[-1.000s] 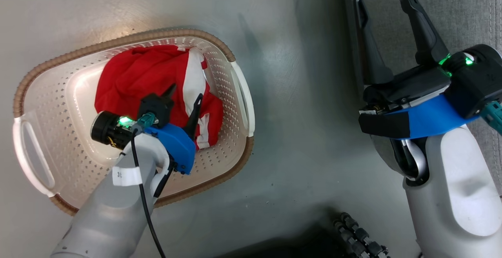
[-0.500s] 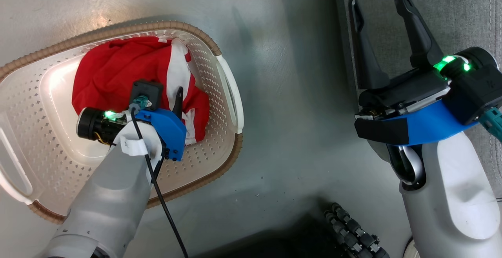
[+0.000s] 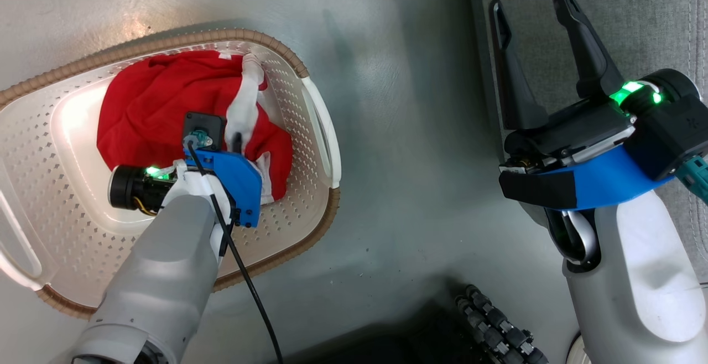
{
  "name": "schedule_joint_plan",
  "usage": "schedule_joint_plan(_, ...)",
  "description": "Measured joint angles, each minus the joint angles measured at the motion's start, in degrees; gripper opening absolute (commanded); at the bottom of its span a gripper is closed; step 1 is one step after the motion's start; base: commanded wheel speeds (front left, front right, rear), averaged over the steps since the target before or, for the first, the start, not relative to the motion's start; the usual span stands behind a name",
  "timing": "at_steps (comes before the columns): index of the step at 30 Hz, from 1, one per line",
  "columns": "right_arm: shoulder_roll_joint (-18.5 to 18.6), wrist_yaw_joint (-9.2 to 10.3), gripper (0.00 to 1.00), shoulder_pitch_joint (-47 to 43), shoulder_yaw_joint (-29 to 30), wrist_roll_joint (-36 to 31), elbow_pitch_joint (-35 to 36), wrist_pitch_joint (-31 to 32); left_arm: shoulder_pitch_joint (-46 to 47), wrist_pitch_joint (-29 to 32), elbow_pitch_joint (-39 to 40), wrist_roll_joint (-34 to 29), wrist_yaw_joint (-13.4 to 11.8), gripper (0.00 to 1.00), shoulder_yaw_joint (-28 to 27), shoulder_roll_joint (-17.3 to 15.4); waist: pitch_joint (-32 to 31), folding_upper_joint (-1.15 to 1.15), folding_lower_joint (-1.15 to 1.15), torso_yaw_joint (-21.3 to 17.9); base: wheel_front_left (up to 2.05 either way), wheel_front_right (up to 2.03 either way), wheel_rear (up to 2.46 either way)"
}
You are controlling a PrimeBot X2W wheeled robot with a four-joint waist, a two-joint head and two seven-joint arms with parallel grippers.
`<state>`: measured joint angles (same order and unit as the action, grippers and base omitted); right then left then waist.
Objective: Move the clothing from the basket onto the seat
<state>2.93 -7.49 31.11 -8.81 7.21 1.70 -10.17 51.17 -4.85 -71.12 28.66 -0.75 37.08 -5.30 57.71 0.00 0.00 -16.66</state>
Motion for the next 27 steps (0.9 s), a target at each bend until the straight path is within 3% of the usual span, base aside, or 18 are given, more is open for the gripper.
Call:
schedule_joint_plan(17,0.00,0.00,1.00,-0.18,-0.33,0.12,-0.03,0.05,1.68,0.55,-1.21,1.12,2.29,0.00,0.70,0.27,-0.33,0.00,0.00,0.57,0.00,0.00,0.00)
schedule_joint_plan(27,-0.01,0.00,1.00,0.09,-0.94,0.15,-3.04,-0.49,-1.00,-1.43,-1.88,2.33,3.25,0.00,0.83,0.79,-5.20,0.00,0.00,0.83,0.00,0.00,0.00)
